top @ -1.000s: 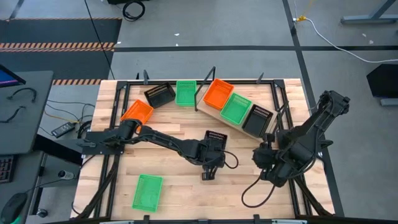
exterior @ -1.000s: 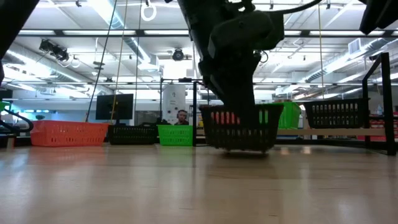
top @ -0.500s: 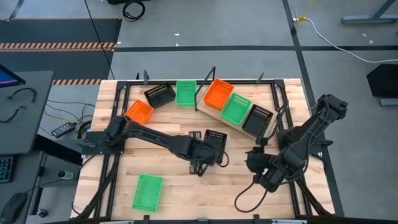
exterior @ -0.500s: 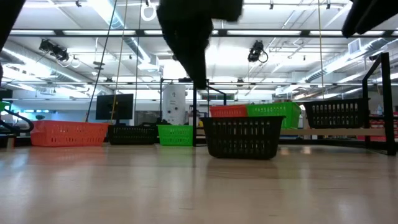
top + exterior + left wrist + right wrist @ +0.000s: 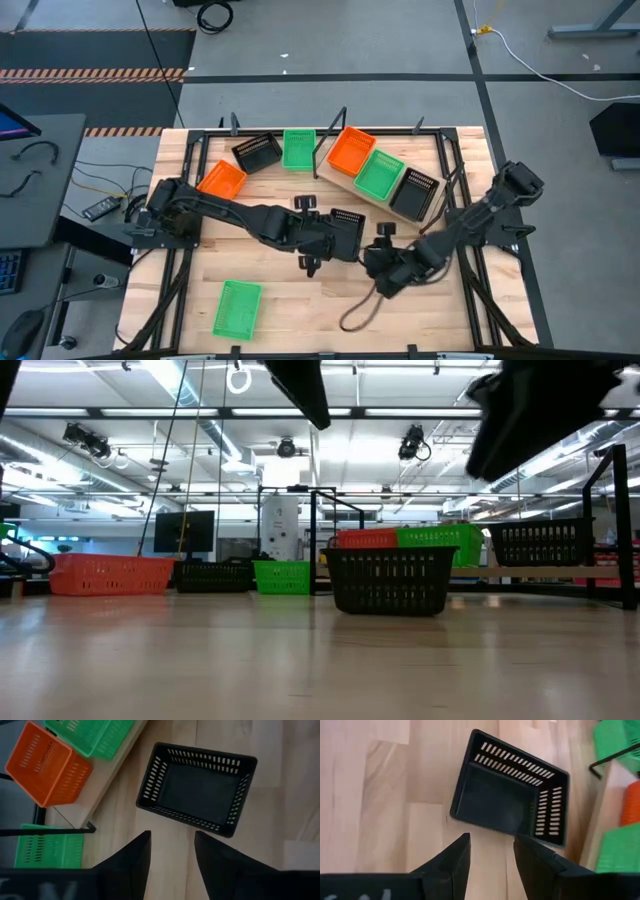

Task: Stack baskets on shelf by color
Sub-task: Stack the bottom black basket on top of the black basket on the shelf

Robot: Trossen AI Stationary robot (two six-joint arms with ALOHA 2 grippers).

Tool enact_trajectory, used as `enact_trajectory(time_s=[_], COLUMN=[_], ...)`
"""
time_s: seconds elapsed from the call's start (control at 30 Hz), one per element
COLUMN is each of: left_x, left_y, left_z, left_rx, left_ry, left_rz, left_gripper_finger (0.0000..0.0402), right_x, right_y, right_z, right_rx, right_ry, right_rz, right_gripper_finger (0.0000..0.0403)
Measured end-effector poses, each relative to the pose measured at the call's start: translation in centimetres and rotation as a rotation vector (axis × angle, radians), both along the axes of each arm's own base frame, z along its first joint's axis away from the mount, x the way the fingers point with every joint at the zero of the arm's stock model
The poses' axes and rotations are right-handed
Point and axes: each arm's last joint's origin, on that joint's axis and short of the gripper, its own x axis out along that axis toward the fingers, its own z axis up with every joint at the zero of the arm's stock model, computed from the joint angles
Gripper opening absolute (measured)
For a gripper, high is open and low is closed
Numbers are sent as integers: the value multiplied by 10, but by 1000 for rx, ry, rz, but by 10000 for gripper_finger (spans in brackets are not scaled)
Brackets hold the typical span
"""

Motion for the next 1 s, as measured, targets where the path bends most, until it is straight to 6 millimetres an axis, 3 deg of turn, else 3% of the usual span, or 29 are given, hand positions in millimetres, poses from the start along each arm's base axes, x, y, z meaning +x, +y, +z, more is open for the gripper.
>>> enact_trajectory(time_s=[0.23,0.47,0.57,0.67,0.8,1.0], left_x=[-14,-23,-31,-51,-85,-123], left_y=[36,50,52,59,66,60], left_z=[7,25,12,-10,-35,-64], left_rx=[55,36,-9,-66,-166,-261], left_ry=[109,-4,-127,-235,-381,-617], left_rz=[117,119,63,46,71,20], left_gripper_finger=[158,152,149,145,139,138], right_x=[36,50,54,56,58,70], right_y=[-8,-22,-20,-19,-21,-30], right_z=[-2,-24,-36,-43,-41,-40], right_rx=[225,205,210,214,227,309], right_ry=[-69,-7,23,44,27,-8], right_rz=[109,52,54,59,62,75], right_gripper_finger=[168,174,174,174,174,174])
